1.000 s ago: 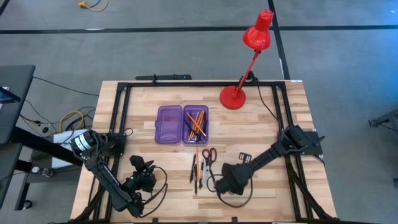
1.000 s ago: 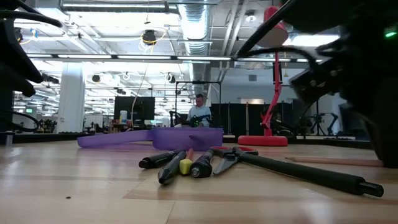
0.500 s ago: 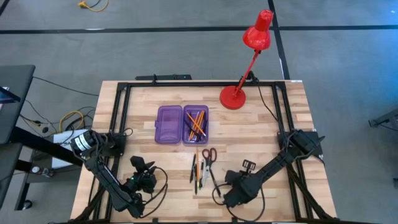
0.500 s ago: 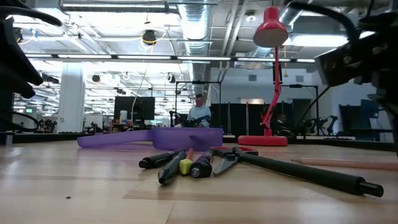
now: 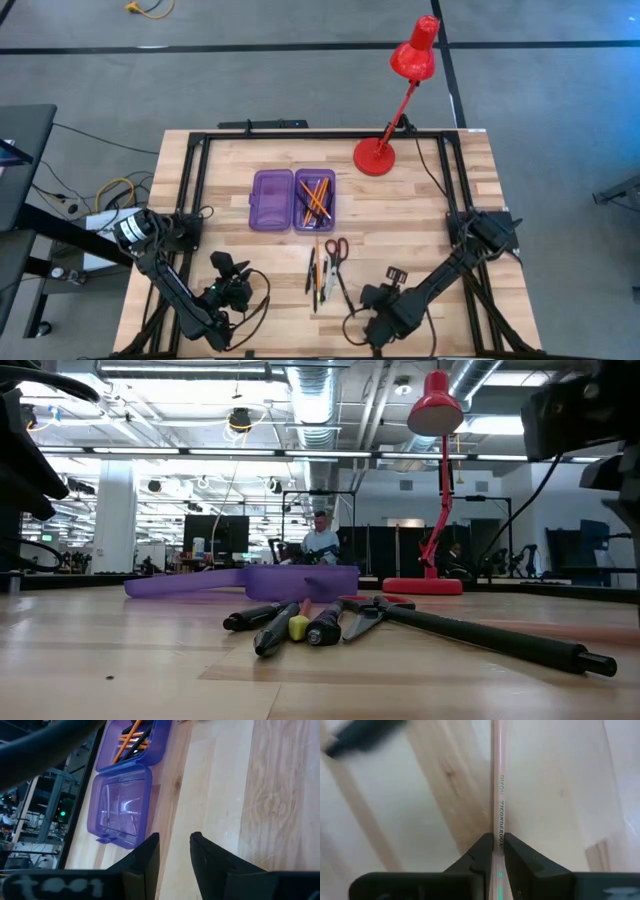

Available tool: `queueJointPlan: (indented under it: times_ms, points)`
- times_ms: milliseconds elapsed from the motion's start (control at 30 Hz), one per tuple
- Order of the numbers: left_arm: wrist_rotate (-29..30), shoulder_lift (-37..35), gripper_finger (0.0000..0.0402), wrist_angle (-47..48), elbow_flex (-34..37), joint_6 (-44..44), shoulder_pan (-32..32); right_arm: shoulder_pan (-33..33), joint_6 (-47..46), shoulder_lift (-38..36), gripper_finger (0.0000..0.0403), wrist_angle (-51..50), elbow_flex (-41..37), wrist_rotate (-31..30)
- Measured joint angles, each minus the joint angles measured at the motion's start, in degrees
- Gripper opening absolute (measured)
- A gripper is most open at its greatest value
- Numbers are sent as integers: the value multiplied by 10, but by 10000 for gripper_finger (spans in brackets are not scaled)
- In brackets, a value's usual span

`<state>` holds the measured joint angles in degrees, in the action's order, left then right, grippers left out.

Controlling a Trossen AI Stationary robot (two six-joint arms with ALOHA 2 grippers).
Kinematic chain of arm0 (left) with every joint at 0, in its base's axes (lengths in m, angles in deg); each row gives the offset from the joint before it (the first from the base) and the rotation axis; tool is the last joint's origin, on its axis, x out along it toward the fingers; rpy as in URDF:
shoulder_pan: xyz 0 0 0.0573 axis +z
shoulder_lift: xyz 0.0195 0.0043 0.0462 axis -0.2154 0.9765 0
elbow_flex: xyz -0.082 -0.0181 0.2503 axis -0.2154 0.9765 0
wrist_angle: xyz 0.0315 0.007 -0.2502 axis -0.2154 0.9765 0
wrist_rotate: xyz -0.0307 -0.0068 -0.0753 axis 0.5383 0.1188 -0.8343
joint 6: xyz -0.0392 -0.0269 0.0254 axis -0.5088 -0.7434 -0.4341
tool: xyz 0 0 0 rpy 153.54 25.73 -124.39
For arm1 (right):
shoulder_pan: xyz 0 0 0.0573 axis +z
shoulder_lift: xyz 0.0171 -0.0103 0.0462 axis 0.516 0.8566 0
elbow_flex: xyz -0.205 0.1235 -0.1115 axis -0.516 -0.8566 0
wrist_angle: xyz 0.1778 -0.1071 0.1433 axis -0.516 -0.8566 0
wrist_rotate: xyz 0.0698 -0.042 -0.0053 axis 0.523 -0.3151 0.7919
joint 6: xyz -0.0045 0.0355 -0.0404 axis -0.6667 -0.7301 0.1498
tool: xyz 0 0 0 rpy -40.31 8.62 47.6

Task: Pick & place school supplies into a supply box
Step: Put the pink pencil into the violet supply box

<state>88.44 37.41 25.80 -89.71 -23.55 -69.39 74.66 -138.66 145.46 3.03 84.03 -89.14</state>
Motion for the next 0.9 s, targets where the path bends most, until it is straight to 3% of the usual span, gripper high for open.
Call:
queueJointPlan:
  times_ms: [467, 900]
  points:
    - [16, 0, 99, -5, 0, 0, 0, 5, -14, 0, 46, 39, 2, -32]
    - [25, 0, 99, -6, 0, 0, 0, 4, -14, 0, 101, 39, 2, -36]
